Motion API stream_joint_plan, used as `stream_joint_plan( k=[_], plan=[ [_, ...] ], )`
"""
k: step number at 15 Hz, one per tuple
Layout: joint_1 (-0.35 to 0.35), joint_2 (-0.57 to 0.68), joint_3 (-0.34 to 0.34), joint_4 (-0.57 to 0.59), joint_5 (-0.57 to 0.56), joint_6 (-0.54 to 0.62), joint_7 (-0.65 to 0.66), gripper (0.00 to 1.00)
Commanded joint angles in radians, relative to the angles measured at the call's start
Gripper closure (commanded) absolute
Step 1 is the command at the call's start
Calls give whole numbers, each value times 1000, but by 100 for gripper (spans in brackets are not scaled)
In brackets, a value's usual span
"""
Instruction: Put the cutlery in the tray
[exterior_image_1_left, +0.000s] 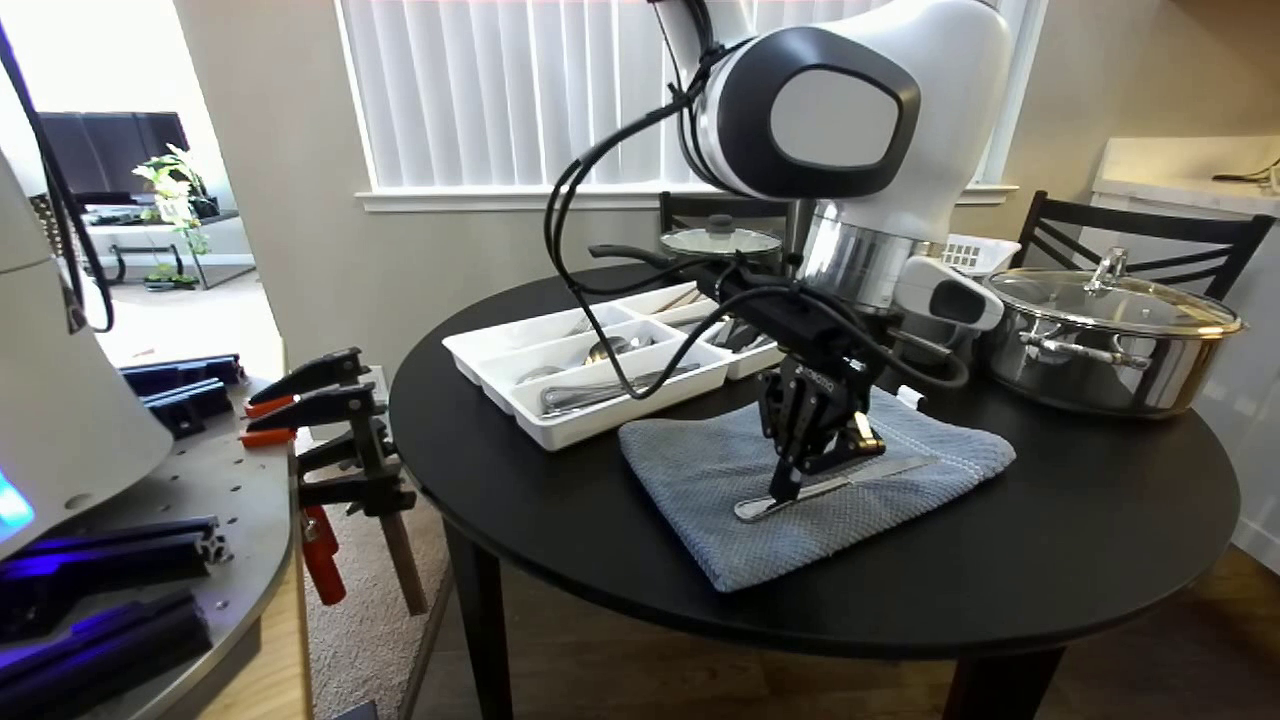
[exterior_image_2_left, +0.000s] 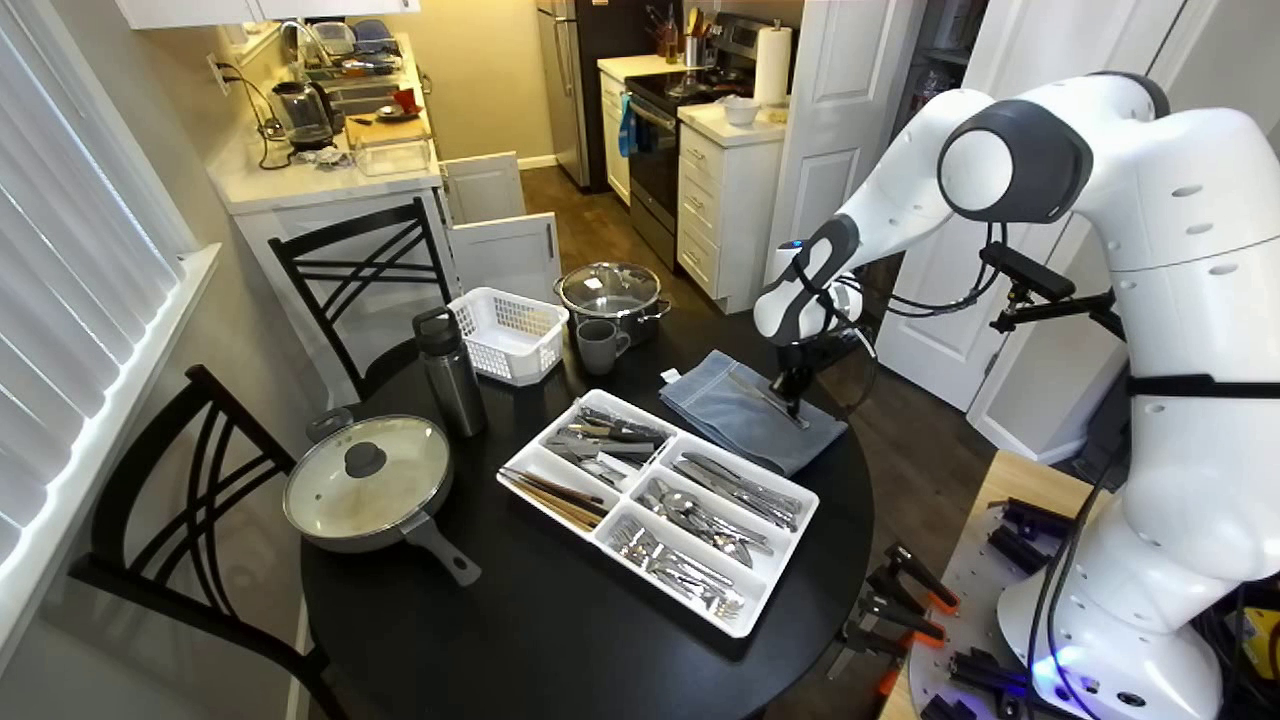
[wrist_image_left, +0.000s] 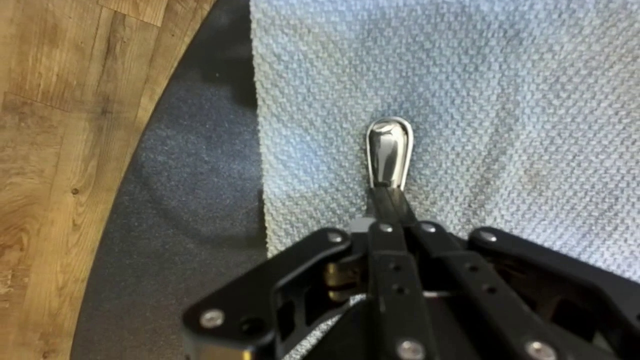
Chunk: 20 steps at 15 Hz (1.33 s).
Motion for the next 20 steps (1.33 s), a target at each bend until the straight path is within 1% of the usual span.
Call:
stream_joint_plan(
  k=[1,8,15,19,20],
  plan=[
    [-4,-43,2,-35,-19,9,10,100],
    [-2,-17,7,-17,-15,26,15,100],
    [-6,24,22,12,-8,89,18,100],
    [-3,25,22,15,-14,86,18,100],
    [-3,24,20,14,-15,83,20,78]
  ],
)
